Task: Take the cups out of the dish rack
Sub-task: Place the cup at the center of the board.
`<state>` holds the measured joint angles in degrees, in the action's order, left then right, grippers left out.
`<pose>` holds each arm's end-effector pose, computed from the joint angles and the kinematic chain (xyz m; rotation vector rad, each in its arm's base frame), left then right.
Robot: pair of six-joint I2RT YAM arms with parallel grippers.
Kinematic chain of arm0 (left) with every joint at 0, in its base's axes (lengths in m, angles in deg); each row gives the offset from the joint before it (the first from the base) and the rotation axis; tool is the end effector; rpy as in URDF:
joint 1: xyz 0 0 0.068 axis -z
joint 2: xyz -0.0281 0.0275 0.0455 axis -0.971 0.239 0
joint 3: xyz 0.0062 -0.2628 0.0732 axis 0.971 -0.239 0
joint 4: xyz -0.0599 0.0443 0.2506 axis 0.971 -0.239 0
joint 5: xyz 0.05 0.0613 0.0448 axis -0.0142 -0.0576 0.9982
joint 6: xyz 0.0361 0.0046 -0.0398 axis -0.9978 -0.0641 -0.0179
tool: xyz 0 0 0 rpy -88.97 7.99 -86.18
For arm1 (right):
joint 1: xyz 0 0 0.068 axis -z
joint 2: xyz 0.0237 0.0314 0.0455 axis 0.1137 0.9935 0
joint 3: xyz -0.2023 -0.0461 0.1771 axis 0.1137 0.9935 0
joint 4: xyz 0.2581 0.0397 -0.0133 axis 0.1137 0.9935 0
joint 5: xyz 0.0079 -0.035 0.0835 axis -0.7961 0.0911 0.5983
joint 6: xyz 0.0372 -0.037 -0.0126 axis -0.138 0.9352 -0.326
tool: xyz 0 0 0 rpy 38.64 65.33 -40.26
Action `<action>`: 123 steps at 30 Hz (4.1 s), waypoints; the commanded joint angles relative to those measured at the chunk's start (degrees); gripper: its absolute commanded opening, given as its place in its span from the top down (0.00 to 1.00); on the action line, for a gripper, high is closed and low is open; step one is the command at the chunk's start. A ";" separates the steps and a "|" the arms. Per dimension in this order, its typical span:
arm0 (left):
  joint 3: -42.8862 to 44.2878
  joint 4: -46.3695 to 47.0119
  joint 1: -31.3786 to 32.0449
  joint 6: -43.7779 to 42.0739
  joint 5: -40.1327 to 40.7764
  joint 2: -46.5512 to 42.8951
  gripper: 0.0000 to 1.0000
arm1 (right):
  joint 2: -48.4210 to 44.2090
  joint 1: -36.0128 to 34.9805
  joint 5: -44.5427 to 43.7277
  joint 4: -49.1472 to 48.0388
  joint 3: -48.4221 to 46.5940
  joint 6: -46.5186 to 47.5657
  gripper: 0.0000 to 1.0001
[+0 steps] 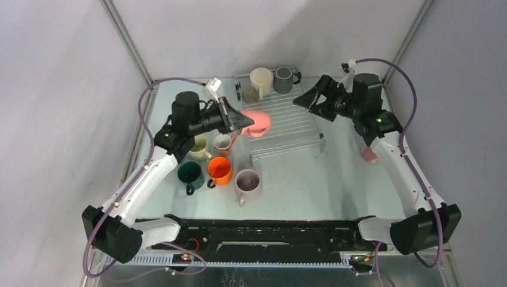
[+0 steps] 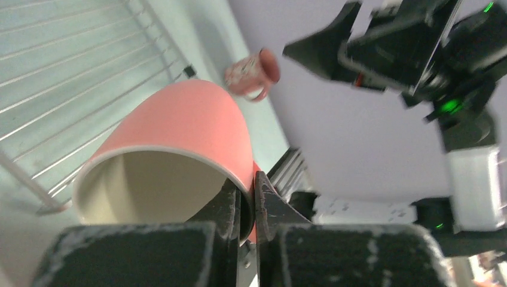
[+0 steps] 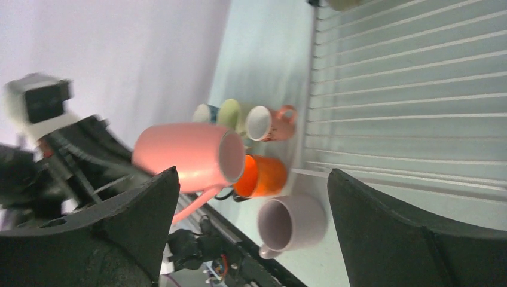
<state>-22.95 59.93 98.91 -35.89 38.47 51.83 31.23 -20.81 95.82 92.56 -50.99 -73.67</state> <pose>0.2427 -0.1234 0.3757 0.0248 1.9705 -1.3925 0.2716 0.0875 0.4039 0.0593 2.0271 1.1051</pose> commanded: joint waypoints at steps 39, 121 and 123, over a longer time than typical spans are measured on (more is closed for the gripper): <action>28.30 -39.86 37.96 -36.79 33.09 33.75 1.00 | -5.69 3.12 -19.72 19.10 -0.23 9.97 0.00; 14.32 -30.10 18.89 -31.00 23.83 4.46 0.00 | -2.60 -3.29 -19.73 21.97 -3.10 7.75 0.00; 13.44 -29.44 17.21 -30.92 22.67 3.76 0.00 | -2.04 -4.53 -20.94 22.10 -3.74 7.69 0.00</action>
<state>-7.45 27.74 118.52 -67.49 63.93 58.41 28.37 -23.24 78.46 114.02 -51.40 -65.30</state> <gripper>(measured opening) 0.996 0.993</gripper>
